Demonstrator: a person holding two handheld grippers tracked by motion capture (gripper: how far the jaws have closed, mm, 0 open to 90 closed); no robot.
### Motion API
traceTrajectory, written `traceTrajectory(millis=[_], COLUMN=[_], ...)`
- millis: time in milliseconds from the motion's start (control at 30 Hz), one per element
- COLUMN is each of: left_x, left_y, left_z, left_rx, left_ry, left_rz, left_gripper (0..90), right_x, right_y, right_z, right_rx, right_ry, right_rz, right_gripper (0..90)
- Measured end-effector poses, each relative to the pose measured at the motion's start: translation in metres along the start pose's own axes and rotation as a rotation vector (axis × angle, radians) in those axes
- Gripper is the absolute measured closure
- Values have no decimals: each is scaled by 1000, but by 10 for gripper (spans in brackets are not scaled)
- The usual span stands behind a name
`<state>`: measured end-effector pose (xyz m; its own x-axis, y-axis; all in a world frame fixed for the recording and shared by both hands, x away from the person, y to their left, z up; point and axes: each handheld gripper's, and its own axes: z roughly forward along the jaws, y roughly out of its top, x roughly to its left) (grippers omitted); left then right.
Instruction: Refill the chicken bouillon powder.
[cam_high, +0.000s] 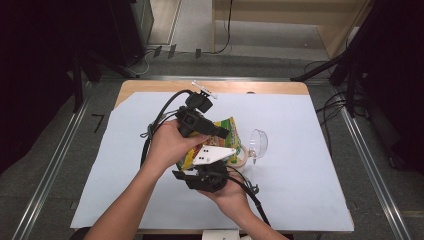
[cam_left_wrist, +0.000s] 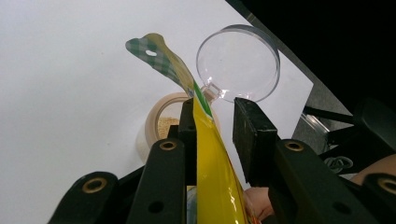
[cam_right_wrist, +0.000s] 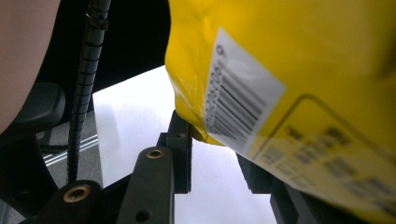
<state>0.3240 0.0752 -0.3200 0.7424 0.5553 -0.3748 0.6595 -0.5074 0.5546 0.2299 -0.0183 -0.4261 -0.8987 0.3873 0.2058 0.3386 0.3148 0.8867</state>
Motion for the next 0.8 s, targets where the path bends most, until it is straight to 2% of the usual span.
traceTrajectory(millis=[800], left_x=[5], left_y=[-1], left_z=[-1], left_rx=[9], left_ry=[-39], left_rz=[-35], left_gripper=[755], right_x=[1], right_y=[0], right_z=[1], right_rx=[-1], right_ry=[5], right_rz=[4], right_gripper=[698])
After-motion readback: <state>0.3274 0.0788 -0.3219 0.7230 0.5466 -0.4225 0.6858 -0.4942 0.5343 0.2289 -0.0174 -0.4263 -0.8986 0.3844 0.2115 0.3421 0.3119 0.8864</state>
